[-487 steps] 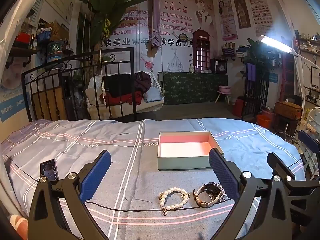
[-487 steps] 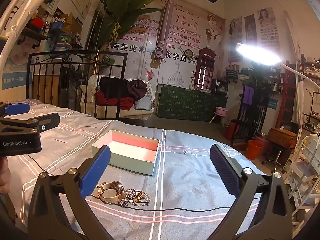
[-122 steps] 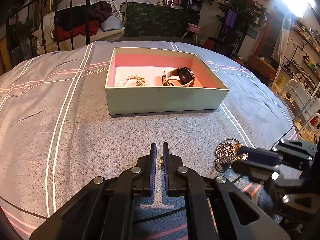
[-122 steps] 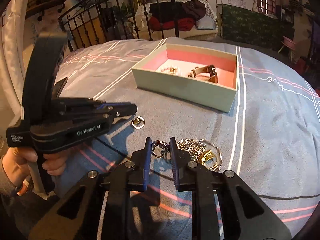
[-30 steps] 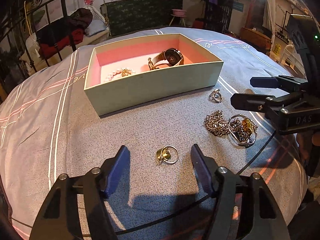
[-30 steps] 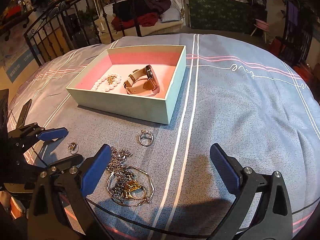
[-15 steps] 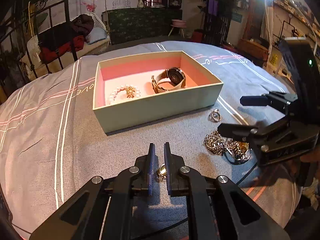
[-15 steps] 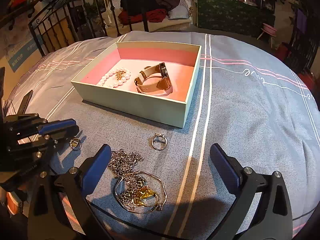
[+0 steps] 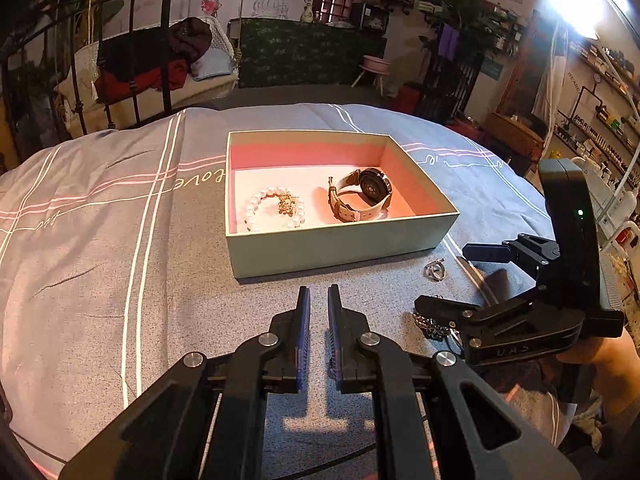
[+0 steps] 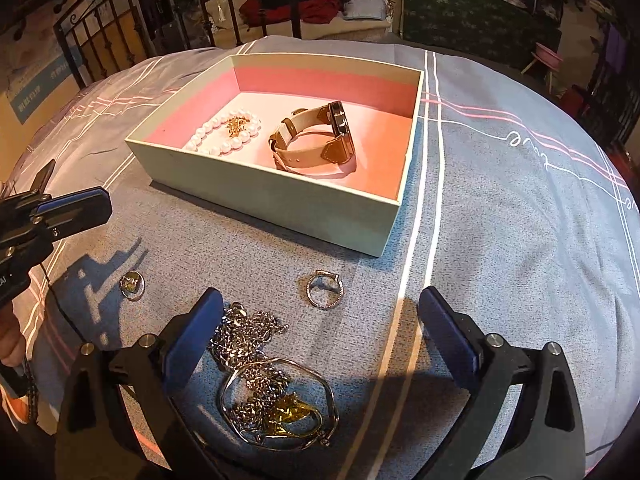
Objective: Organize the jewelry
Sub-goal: 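Grasp a silver ring with the right tool and place it in the box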
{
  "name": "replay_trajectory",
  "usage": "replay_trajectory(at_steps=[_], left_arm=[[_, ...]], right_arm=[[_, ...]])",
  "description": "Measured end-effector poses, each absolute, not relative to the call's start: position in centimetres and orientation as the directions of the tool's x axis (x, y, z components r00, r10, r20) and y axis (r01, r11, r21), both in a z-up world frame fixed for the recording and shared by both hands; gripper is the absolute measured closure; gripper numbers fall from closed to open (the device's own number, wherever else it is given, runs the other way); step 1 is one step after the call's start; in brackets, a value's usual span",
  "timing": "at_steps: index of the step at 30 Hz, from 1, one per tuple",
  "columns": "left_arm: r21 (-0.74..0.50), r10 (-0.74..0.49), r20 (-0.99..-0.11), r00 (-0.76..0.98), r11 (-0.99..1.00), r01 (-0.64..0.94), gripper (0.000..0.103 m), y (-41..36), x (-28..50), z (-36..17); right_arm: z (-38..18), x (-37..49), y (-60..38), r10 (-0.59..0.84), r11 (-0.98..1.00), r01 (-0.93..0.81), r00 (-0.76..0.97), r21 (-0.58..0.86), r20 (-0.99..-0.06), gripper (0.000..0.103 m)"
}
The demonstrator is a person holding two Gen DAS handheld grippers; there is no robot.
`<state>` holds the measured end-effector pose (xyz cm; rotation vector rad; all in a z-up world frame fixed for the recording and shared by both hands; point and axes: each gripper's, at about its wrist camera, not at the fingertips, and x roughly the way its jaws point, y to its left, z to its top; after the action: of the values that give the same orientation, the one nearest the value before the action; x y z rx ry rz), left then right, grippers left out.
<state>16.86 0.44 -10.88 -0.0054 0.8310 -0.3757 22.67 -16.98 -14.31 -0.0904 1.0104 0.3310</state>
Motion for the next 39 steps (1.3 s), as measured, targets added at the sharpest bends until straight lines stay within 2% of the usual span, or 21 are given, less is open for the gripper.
replay_trajectory(at_steps=[3,4,6,16,22,33,39], left_arm=[[-0.145,-0.328,-0.724,0.607,0.932,0.331,0.094,0.0,16.7,-11.0],[-0.145,-0.33,-0.724,0.605,0.931,0.335,0.094,-0.1,16.7,-11.0],[-0.142,-0.33,-0.727,0.602,0.93,0.338,0.094,-0.3,16.7,-11.1],[-0.136,-0.334,-0.725,0.602,0.927,0.35,0.094,-1.1,17.2,-10.8],[-0.116,-0.325,-0.689,0.648,0.932,0.344,0.094,-1.4,19.0,-8.4],[-0.109,-0.276,-0.648,0.709,0.956,0.273,0.094,-2.3,25.9,-4.1],[-0.109,-0.239,-0.678,0.695,0.968,0.227,0.094,-2.4,28.5,-4.6]], right_arm=[[-14.5,23.1,-16.7,0.237,0.941,-0.328,0.473,0.08,-0.849,0.046],[-14.4,23.1,-16.7,0.232,0.943,-0.325,0.479,0.074,-0.846,0.061],[-14.1,23.0,-16.9,0.227,0.945,-0.321,0.491,0.067,-0.841,0.084],[-11.7,21.4,-15.8,0.264,0.93,-0.36,0.53,0.069,-0.806,0.084],[-8.3,21.8,-14.7,0.29,0.918,-0.394,0.585,0.048,-0.757,0.084],[-2.6,26.4,-15.0,0.28,0.942,-0.333,0.716,0.039,-0.64,0.084],[-2.8,28.6,-14.7,0.265,0.947,-0.318,0.709,0.04,-0.653,0.084]])
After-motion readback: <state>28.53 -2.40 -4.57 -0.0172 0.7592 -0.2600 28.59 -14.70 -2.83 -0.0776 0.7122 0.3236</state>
